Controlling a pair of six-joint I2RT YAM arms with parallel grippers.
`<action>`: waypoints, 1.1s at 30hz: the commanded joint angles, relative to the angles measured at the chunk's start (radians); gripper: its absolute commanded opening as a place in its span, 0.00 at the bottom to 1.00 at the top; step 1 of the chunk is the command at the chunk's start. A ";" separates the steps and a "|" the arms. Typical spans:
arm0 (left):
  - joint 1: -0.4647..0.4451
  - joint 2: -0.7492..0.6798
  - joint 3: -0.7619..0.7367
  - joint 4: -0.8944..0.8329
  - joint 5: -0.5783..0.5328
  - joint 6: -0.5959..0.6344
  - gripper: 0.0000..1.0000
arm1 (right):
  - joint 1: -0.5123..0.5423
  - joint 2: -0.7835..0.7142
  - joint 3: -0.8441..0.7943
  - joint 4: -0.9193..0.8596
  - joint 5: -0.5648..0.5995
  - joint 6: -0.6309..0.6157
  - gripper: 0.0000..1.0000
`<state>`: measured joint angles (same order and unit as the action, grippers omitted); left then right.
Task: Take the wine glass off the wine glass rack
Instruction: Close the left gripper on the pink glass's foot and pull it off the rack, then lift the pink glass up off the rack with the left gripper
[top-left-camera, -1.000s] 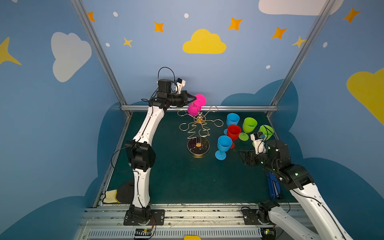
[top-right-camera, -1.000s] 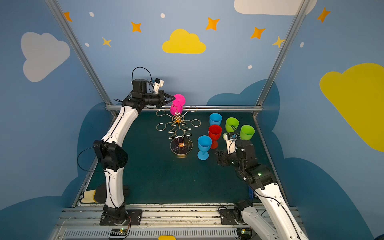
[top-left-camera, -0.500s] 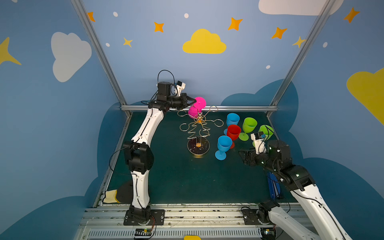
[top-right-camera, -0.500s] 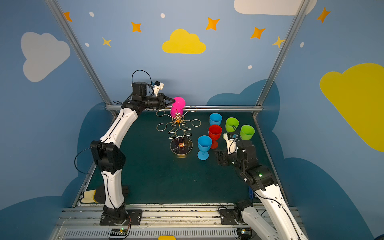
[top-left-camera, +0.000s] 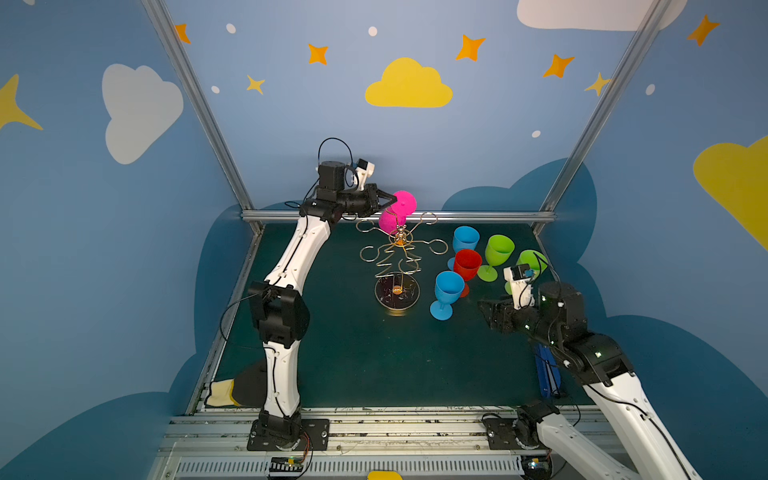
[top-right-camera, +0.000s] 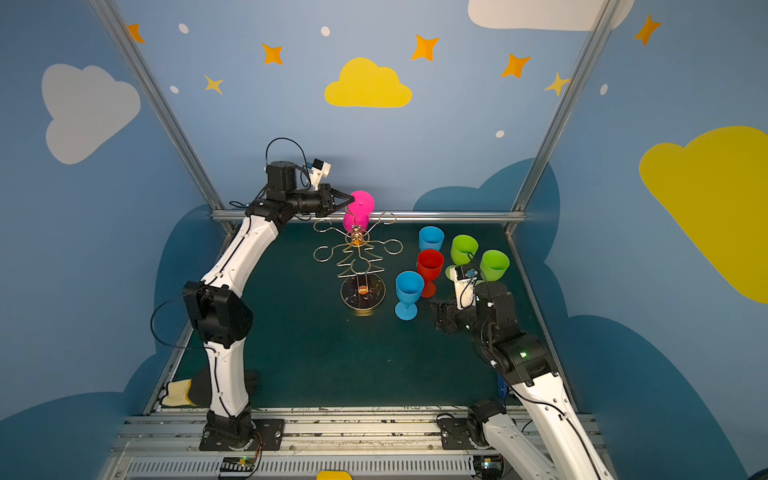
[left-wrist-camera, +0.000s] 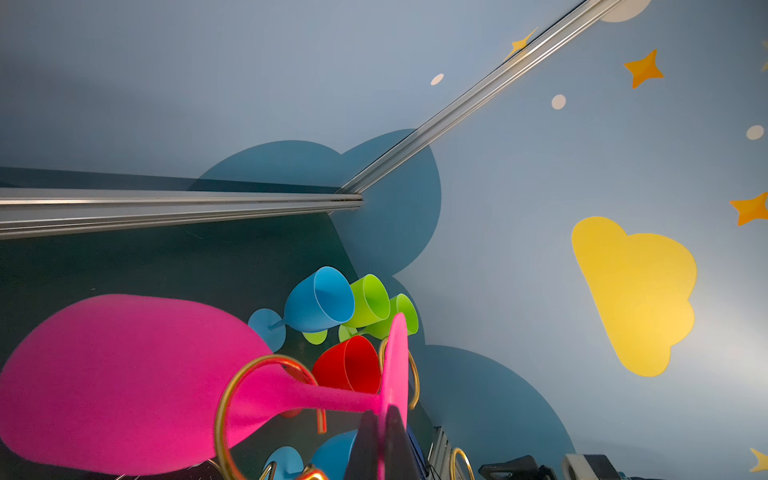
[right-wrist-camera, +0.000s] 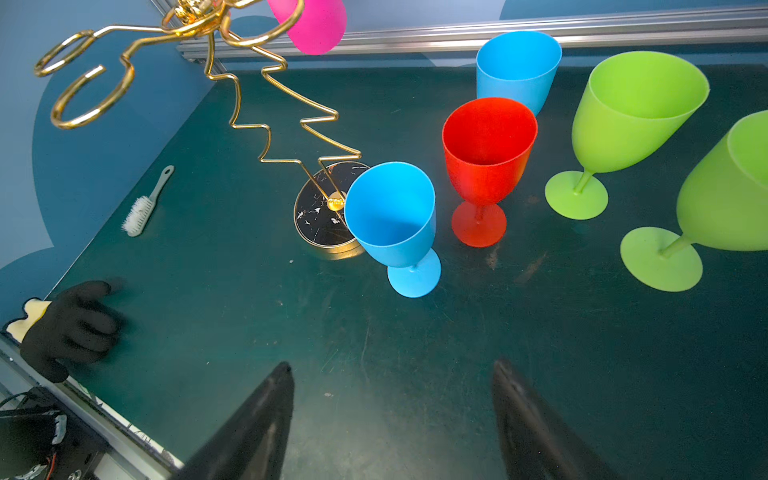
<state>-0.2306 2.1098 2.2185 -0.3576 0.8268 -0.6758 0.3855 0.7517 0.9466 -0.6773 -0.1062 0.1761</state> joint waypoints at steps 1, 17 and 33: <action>-0.015 0.031 0.045 0.023 0.021 -0.014 0.03 | -0.003 -0.011 -0.014 0.005 0.005 -0.005 0.74; -0.015 0.084 0.110 0.008 0.014 -0.023 0.03 | -0.006 -0.039 -0.027 -0.004 0.025 -0.003 0.74; 0.002 0.040 0.122 -0.098 -0.002 0.029 0.03 | -0.008 -0.058 -0.032 -0.016 0.037 -0.028 0.74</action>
<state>-0.2359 2.1876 2.3169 -0.4271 0.8280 -0.6777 0.3824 0.7033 0.9257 -0.6788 -0.0856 0.1635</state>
